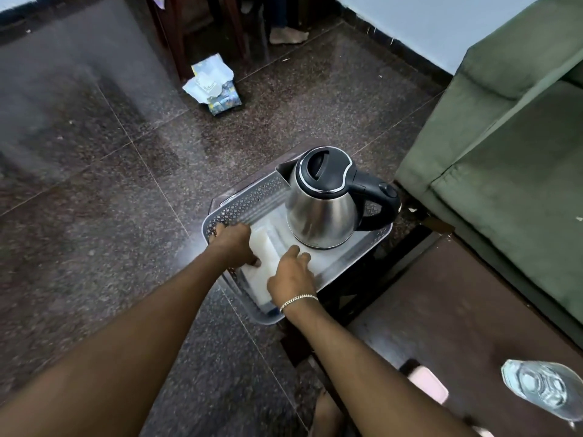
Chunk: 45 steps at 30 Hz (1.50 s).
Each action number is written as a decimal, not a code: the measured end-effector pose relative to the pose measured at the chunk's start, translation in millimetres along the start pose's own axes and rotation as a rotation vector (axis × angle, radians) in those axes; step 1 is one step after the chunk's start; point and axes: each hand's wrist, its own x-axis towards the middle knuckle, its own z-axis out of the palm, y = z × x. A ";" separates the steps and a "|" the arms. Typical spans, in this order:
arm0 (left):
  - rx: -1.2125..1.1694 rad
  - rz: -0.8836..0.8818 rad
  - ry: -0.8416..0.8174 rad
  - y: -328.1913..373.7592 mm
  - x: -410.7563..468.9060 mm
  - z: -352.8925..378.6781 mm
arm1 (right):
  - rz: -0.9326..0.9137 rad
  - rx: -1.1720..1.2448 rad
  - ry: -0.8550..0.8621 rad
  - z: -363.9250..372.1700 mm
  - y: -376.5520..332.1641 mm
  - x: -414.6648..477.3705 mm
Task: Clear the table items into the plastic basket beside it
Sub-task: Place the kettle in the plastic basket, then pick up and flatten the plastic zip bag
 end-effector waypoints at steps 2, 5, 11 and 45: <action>-0.004 0.029 0.051 0.6 -10.8 -5.1 | 0.046 0.090 0.000 -0.9 3.0 4.3; -0.106 0.190 0.297 4.9 -49.8 -4.1 | 0.191 0.665 -0.028 -10.7 7.1 4.0; -0.043 0.562 0.719 33.3 -147.1 27.9 | 0.344 1.358 -0.328 -48.5 25.5 -24.1; -1.133 0.615 -0.167 369.8 -307.2 139.5 | 0.116 0.636 0.774 -174.1 361.7 -268.1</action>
